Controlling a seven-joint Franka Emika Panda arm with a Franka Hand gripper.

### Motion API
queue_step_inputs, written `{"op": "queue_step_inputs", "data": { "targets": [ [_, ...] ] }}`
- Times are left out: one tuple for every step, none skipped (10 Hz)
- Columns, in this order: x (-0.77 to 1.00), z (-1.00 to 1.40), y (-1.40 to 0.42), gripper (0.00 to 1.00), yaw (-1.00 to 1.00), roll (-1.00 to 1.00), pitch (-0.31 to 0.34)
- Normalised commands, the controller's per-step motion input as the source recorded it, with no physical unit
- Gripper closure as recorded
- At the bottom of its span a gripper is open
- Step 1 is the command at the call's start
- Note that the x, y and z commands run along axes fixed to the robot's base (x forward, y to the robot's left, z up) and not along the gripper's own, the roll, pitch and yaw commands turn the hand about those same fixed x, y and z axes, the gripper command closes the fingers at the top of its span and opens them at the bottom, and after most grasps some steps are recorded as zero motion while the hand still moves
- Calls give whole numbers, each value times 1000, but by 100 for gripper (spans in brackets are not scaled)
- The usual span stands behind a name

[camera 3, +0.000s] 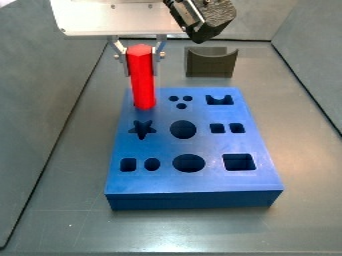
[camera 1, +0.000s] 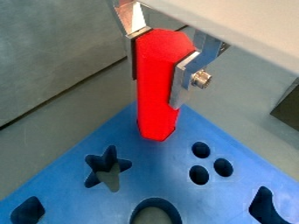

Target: Insert the hexagon object.

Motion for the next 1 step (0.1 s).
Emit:
{"op": "queue_step_inputs", "data": {
  "targets": [
    [-3, 0, -91, 100, 0, 63, -27]
  ]
}}
